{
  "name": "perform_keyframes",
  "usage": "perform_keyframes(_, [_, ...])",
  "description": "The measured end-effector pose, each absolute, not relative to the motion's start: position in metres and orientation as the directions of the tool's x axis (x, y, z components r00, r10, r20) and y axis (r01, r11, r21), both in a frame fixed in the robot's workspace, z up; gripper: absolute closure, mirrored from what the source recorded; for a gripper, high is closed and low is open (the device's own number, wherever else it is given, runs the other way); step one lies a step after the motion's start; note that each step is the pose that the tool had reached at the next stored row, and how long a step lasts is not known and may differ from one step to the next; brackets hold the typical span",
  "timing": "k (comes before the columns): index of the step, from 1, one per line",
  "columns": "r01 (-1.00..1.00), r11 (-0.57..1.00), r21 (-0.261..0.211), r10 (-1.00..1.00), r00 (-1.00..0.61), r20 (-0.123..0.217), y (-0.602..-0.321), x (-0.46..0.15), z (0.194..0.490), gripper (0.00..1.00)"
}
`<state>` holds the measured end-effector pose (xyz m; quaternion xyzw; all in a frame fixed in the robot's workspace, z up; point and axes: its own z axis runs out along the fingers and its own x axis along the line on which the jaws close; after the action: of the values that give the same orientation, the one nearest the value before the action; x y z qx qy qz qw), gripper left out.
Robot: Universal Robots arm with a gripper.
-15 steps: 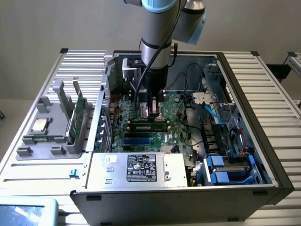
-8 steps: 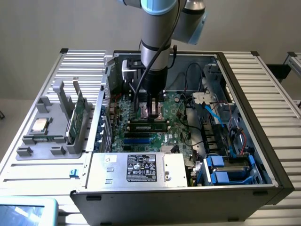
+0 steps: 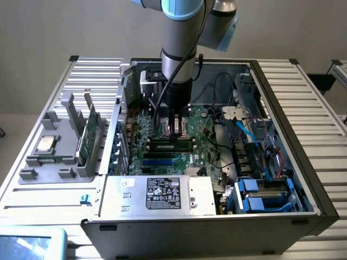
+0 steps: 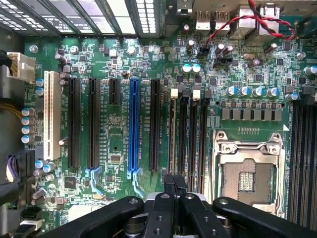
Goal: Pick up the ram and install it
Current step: 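Press down the ram until it locks into place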
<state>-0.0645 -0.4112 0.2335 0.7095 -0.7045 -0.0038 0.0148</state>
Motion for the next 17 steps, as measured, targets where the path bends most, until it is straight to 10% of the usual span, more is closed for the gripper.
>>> perform_keyframes(17, [-1.0,-0.007,0.026,-1.0,0.007,0.015,-0.4117,-0.0645,0.229,0.91])
